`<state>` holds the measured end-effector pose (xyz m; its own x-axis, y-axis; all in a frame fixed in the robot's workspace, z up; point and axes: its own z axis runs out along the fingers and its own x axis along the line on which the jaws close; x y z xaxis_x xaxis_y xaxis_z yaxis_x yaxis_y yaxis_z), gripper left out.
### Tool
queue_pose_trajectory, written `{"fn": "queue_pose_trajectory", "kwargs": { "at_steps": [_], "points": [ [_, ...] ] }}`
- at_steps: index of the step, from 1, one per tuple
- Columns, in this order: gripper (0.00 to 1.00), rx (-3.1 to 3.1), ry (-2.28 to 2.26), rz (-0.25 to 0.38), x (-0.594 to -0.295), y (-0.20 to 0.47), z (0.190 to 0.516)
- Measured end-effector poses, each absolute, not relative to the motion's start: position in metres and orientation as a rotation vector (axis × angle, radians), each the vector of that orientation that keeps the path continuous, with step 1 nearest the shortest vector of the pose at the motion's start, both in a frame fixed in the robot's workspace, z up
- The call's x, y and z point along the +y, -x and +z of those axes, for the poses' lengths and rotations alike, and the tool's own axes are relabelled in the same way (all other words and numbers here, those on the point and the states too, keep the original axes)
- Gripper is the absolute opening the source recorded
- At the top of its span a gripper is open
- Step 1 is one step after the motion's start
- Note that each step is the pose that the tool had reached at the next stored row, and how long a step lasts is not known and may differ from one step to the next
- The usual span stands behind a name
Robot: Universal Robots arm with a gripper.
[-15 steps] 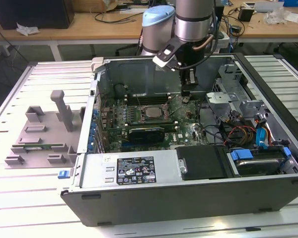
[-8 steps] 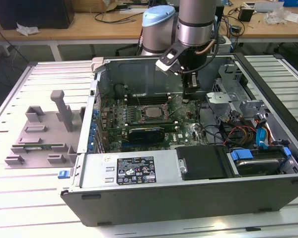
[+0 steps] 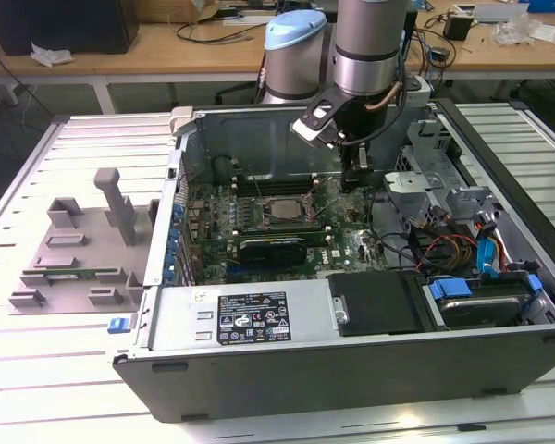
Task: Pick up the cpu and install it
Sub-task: 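Close the cpu cover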
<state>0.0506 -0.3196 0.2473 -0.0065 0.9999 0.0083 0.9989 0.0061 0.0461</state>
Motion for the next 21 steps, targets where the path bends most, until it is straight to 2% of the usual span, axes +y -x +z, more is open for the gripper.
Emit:
{"fn": "queue_pose_trajectory", "kwargs": {
  "at_steps": [21],
  "points": [
    [0.11, 2.208, -2.195, 0.061, -0.318, -0.022, 0.247]
  ]
}}
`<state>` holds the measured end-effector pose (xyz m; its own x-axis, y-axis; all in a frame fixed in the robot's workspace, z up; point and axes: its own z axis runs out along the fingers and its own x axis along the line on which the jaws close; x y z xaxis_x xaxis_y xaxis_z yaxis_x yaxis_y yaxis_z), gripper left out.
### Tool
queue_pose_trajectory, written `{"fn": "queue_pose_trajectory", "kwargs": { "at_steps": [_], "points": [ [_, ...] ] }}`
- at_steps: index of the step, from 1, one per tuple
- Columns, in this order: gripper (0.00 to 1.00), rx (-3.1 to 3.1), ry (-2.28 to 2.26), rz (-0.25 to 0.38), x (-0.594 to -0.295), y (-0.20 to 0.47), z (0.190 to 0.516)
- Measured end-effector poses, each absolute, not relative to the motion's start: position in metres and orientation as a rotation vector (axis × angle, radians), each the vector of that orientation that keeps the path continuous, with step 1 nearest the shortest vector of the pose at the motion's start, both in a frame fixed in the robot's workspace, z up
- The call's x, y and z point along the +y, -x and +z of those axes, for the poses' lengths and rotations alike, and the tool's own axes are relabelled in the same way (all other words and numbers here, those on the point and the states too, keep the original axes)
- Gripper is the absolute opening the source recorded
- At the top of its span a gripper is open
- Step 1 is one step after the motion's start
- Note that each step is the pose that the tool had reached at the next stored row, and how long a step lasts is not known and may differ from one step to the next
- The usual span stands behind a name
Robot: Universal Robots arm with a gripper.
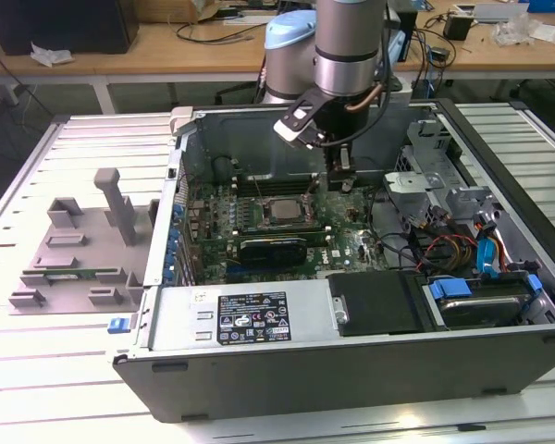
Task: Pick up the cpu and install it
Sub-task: 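Close the cpu cover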
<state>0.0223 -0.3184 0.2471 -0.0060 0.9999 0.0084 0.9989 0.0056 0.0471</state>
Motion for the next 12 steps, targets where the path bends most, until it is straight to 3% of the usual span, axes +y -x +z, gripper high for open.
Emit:
{"fn": "queue_pose_trajectory", "kwargs": {
  "at_steps": [12],
  "points": [
    [0.11, 2.209, -2.198, 0.057, -0.317, -0.005, 0.247]
  ]
}}
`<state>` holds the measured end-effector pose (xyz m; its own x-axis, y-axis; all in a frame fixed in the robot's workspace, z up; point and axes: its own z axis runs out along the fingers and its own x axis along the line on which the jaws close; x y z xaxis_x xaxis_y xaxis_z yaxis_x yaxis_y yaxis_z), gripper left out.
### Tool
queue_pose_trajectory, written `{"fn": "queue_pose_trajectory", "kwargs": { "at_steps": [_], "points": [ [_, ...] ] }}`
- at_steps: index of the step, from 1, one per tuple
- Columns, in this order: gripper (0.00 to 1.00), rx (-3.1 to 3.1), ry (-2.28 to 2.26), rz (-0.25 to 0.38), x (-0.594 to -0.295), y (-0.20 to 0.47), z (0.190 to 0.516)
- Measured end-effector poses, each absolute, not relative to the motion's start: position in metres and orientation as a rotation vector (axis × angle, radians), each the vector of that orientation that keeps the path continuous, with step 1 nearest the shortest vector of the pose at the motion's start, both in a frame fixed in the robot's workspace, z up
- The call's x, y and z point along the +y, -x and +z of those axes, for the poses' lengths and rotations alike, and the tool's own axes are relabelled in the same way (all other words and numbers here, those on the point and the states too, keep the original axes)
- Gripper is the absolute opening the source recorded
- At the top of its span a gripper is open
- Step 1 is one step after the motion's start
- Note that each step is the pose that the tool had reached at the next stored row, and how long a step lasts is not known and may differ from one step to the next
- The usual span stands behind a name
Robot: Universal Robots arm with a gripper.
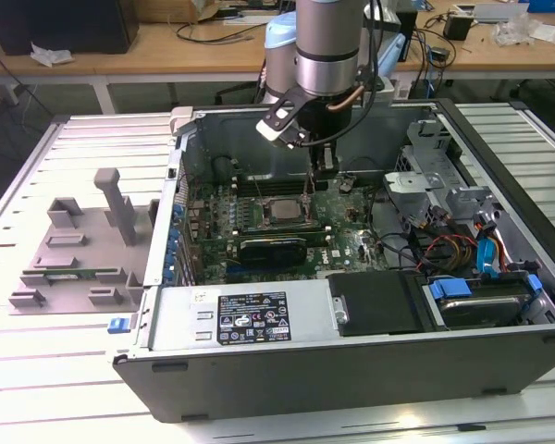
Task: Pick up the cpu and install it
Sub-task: 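Close the cpu cover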
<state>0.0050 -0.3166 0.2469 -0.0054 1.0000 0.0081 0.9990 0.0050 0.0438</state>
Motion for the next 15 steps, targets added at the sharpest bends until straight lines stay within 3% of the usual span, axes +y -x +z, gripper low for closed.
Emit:
{"fn": "queue_pose_trajectory", "kwargs": {
  "at_steps": [3, 7, 15],
  "points": [
    [0.11, 2.223, -2.212, 0.026, -0.3166, -0.0053, 0.2466],
    [0.11, 2.268, -2.257, -0.075, -0.3166, -0.0071, 0.2461],
    [0.11, 2.268, -2.257, -0.076, -0.3166, -0.0003, 0.2452]
  ]
}}
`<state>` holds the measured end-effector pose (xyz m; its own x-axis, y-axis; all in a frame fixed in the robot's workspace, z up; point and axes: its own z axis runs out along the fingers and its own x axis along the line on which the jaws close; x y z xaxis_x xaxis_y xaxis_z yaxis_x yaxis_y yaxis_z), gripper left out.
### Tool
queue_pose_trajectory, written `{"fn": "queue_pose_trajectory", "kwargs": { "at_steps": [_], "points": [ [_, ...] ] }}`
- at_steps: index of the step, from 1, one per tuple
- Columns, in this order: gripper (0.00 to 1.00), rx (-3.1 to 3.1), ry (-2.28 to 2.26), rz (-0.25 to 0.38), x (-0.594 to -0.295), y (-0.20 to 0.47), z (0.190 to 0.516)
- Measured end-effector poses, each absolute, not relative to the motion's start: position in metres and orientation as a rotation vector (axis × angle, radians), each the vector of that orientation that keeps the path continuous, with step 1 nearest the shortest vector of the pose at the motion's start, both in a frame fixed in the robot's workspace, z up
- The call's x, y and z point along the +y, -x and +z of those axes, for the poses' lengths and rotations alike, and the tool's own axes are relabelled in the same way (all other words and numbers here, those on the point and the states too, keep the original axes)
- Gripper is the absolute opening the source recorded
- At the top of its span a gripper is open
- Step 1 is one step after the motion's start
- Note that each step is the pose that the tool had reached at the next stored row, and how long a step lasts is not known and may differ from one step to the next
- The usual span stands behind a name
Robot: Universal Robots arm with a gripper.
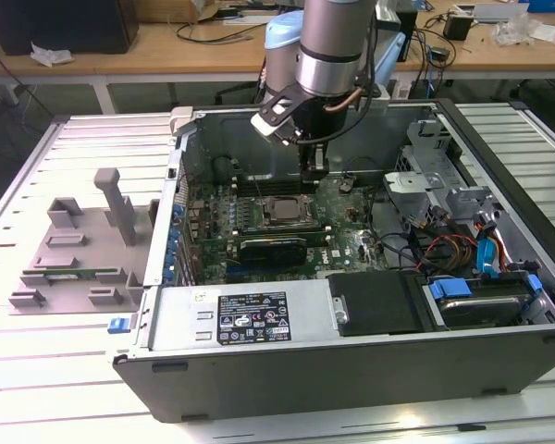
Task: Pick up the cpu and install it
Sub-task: 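Close the cpu cover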
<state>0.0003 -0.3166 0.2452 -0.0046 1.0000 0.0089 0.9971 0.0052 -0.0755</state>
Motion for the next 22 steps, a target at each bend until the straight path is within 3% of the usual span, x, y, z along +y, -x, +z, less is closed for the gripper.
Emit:
{"fn": "queue_pose_trajectory", "kwargs": {
  "at_steps": [22],
  "points": [
    [0.11, -2.207, 2.171, 0.053, -0.322, 0.041, 0.22]
  ]
}}
